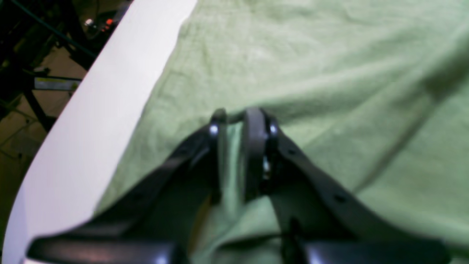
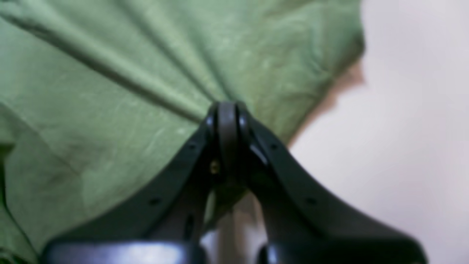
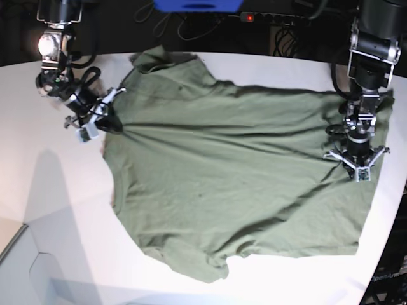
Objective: Layout the t-shirt on the table in an organized manner, then fold the t-shirt properly
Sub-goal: 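Grasp the shirt edge with both grippers and pull it outward, then drag the shirt side with the left gripper to straighten it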
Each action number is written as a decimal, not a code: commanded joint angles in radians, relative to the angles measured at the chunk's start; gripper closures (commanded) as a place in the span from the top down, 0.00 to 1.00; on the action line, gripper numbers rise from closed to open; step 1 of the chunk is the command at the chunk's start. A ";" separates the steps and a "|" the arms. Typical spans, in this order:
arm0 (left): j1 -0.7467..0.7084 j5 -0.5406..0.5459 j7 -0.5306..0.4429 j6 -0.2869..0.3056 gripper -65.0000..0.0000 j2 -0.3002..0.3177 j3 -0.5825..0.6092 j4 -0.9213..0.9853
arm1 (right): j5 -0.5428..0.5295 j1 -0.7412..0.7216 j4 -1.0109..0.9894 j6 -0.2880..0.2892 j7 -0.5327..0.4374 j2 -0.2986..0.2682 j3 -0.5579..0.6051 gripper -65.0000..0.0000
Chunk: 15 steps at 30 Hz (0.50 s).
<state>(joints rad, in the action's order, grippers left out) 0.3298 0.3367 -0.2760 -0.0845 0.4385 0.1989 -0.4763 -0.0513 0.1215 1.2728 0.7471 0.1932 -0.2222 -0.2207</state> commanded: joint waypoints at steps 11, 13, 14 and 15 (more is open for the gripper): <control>-0.030 0.005 0.194 -0.004 0.15 0.026 0.004 0.023 | 0.123 0.002 -0.058 -0.049 0.134 -0.078 -0.027 0.00; -0.028 0.005 0.194 -0.004 0.15 0.027 0.000 -0.017 | 0.123 0.008 -0.058 -0.049 0.134 -0.078 -0.027 0.00; -0.031 0.005 0.195 -0.004 0.15 0.029 -0.022 -0.068 | 0.123 0.010 -0.058 -0.049 0.134 -0.078 -0.027 0.00; -0.037 0.005 0.206 -0.004 0.15 0.043 -0.051 -0.114 | 0.124 0.011 -0.058 -0.049 0.134 -0.078 -0.027 0.00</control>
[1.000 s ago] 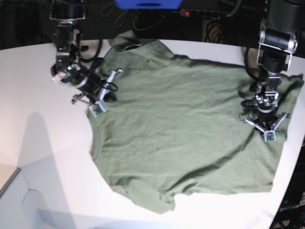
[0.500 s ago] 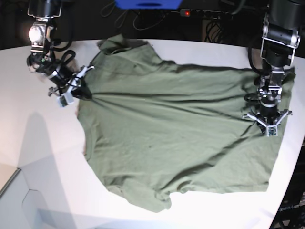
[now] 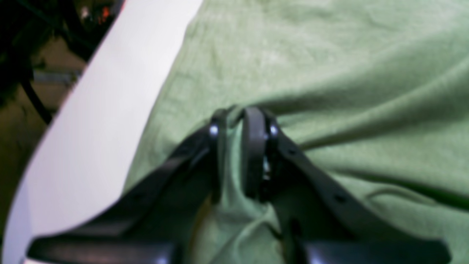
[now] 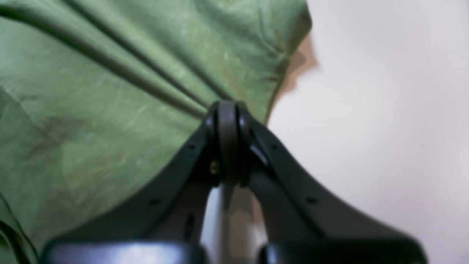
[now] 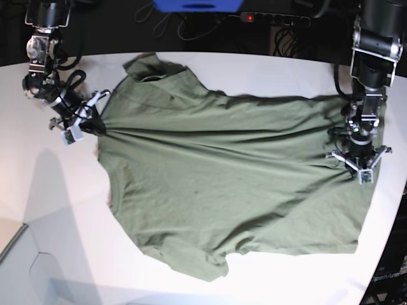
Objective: Layout the t-shirt on the table in an organized manner, then fold the t-shirt properly
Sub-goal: 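Drag the shirt side with the left gripper to straighten it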
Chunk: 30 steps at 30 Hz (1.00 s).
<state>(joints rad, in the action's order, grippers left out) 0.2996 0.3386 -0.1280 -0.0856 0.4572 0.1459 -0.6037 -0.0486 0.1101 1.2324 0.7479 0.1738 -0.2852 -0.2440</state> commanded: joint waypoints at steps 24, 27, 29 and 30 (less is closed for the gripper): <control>0.066 -0.009 0.417 0.005 0.15 -0.177 -0.248 -0.345 | 0.120 0.179 0.246 -0.050 0.158 -0.052 -0.005 0.00; 0.108 -0.009 0.416 0.005 0.15 -0.200 -0.248 -0.207 | 0.120 0.182 0.248 -0.050 0.158 -0.052 -0.005 0.00; 0.140 -0.009 0.413 0.005 0.15 -0.200 -0.248 -0.114 | 0.118 0.184 0.246 -0.050 0.158 -0.053 -0.005 0.00; 0.152 -0.009 0.400 0.005 0.15 -0.193 -0.248 -0.066 | 0.118 0.184 0.246 -0.050 0.158 -0.053 -0.005 0.00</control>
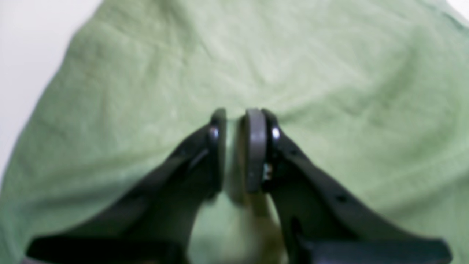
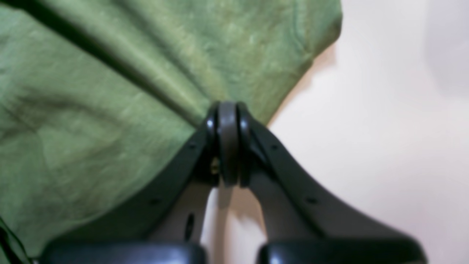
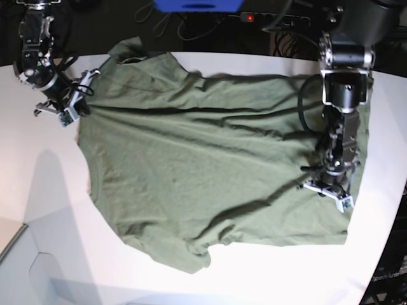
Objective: Layout the t-shirt on the table in an organized manner, then fold the t-shirt properly
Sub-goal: 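Drag the shirt side with the left gripper to straighten it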
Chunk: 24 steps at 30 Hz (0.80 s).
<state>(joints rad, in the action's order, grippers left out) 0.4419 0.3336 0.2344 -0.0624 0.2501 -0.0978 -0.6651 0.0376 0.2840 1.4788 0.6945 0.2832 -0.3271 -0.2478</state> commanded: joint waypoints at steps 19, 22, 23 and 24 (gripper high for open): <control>0.133 0.002 -0.313 -0.026 0.15 0.200 0.100 0.161 | 0.035 0.010 -0.002 0.004 0.049 -0.014 -0.003 0.00; 0.134 0.006 -0.231 -0.024 0.15 0.202 0.099 0.098 | 0.034 0.007 0.001 0.004 0.049 -0.011 -0.003 0.00; 0.133 0.008 -0.191 -0.021 0.15 0.199 0.099 0.071 | 0.034 0.005 0.001 0.004 0.049 -0.011 -0.003 0.00; 0.120 0.008 -0.152 -0.021 0.15 0.197 0.099 0.048 | 0.034 0.002 0.001 0.004 0.049 -0.010 -0.003 0.00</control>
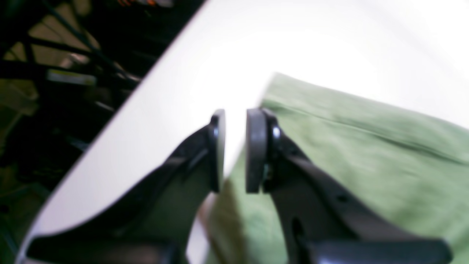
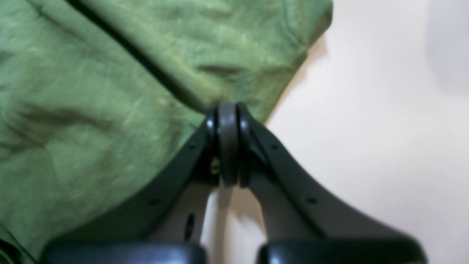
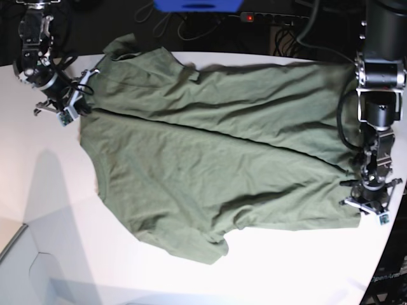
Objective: Layout the t-shirt on the table in an organized manner, then fold the t-shirt properly
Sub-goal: 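Drag the shirt side with the left gripper to straighten it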
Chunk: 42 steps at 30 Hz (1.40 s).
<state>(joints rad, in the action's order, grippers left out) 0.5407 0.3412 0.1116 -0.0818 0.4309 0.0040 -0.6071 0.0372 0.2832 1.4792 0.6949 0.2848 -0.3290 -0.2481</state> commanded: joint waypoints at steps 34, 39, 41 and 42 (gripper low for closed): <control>-0.836 0.000 0.615 0.001 0.15 -0.091 -0.246 -1.269 | 0.039 -0.313 0.039 0.003 0.268 0.167 -0.001 0.00; -0.936 -0.001 0.679 0.001 0.15 -0.091 -0.312 -1.281 | 0.039 -0.373 -0.045 0.003 0.268 0.186 0.000 0.00; -0.959 -0.008 0.690 0.001 0.15 -0.091 -0.309 -1.247 | 0.039 -0.398 -0.079 0.003 0.268 0.187 0.000 0.00; -0.967 -0.009 0.687 0.001 0.15 -0.091 -0.310 -1.224 | 0.039 -0.408 -0.097 0.003 0.268 0.187 0.003 0.00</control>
<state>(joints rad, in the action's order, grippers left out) -0.4156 0.3332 0.7940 -0.0750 0.3325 -0.3012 -1.8206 0.0856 -0.1017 1.3636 0.7017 0.5762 -0.1307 -0.2432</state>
